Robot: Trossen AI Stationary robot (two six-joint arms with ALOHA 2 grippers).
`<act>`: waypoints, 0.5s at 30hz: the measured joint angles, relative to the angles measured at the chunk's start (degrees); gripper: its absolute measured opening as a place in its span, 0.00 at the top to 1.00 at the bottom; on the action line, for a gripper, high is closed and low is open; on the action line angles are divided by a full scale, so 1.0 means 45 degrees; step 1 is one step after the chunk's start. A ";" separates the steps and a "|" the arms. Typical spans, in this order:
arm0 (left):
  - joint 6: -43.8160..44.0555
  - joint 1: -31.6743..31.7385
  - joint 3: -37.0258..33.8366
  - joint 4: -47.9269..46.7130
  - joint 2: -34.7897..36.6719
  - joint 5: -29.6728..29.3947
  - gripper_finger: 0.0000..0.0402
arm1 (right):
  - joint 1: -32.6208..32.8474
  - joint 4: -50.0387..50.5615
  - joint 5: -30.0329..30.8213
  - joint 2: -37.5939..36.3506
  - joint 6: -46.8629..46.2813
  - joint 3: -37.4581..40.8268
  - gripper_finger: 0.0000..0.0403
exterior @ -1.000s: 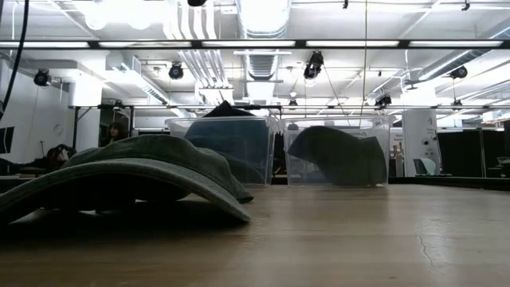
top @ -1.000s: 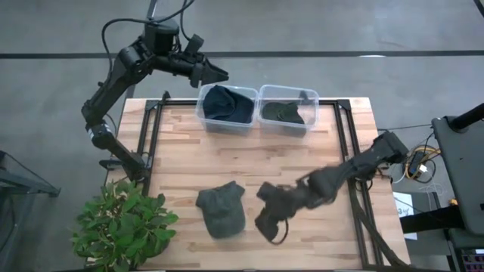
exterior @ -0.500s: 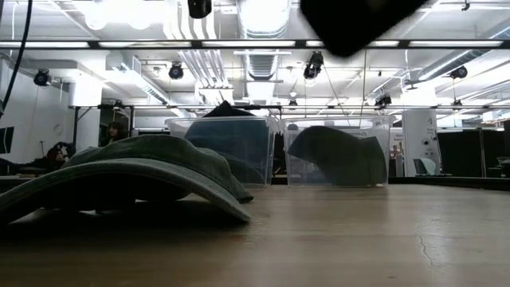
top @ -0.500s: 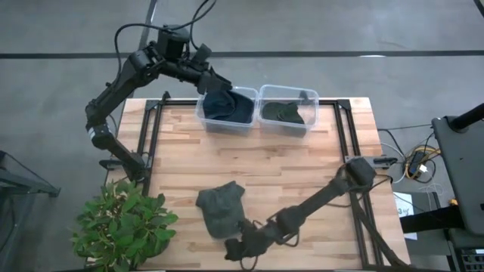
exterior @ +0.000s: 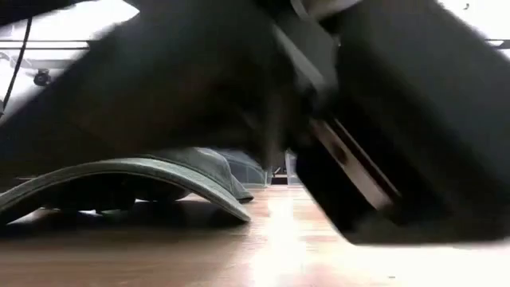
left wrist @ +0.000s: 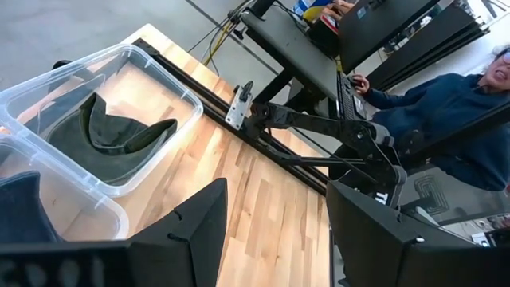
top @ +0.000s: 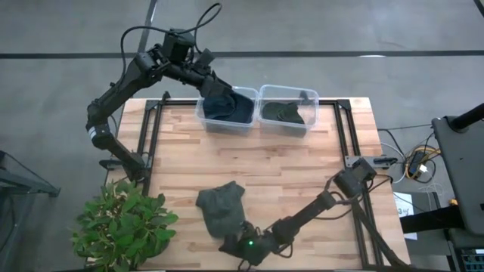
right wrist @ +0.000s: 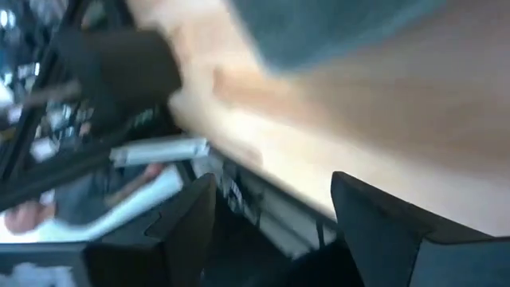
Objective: Pick & Place hat
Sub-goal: Put the gray cap into the right transparent bin
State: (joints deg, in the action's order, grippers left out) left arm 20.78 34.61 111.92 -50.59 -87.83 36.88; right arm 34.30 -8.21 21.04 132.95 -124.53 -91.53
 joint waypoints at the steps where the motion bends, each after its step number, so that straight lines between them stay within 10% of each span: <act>1: 0.0000 0.0000 0.0000 0.0001 0.0000 0.0003 0.49 | 0.0027 0.0438 0.0282 -0.0045 -0.0272 0.0000 0.40; 15: -0.0005 0.0000 -0.0170 -0.0017 0.0000 0.0016 0.49 | -0.0346 0.2430 0.3035 -0.0132 -0.0963 -0.0112 0.54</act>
State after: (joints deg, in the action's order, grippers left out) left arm 20.75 34.61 111.15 -50.67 -87.83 36.95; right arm 32.75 2.73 34.70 132.35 -128.87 -92.03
